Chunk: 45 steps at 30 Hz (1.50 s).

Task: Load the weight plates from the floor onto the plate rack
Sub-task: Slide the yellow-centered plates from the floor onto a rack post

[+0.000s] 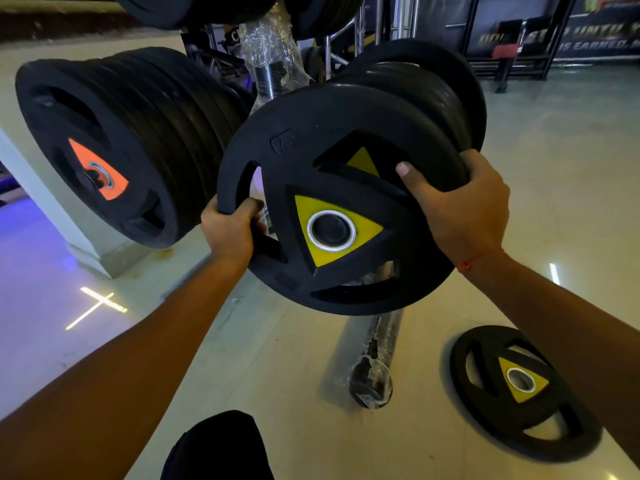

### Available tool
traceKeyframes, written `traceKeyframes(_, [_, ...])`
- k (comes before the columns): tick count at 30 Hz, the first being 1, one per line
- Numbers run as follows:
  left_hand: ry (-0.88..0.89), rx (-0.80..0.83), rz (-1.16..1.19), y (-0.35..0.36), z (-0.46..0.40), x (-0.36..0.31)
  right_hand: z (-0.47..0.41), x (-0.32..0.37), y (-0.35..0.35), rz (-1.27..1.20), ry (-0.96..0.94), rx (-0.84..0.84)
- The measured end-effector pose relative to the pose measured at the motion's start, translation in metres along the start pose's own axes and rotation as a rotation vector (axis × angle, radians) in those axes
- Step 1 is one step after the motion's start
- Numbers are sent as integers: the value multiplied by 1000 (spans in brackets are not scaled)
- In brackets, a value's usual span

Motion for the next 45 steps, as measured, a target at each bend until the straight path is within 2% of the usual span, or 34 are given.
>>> traceKeyframes(8, [-77, -14, 24, 29, -11, 16, -8, 8, 2, 44, -133, -40])
traceKeyframes(14, [-82, 16, -9, 52, -28, 25, -32, -4, 10, 226, -220, -87])
traceKeyframes(21, [-79, 31, -16, 68, -44, 37, -50, -19, 20, 170, -267, -57])
traceKeyframes(29, [-95, 58, -77, 79, -55, 39, -57, -35, 25, 116, -185, -46])
traceKeyframes(33, [-70, 81, -112, 75, -35, 64, -50, -49, 26, 10, -174, -42])
traceKeyframes(36, [-193, 28, -93, 69, 11, 117, -30, -71, 28, -93, -112, -57])
traceKeyframes(39, [-426, -20, -247, 65, 76, 180, 0, -98, 29, -212, 40, -19])
traceKeyframes(40, [-482, 43, -326, 68, 102, 189, 12, -105, 27, -239, 92, 18])
traceKeyframes(42, [-607, 295, -517, 88, 148, 191, 35, -118, 17, -205, 189, 132])
traceKeyframes(45, [-712, 634, -701, 134, 184, 176, 66, -142, -8, 12, 322, 361])
Point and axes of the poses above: each hand's wrist, its own z-axis away from the middle knuckle, its own y-axis out of the palm, x = y × z, the point moved 3 cm from there along -z, towards the middle knuckle, and after that the axes turned 8 degrees about -y, right-handed, at the moved point
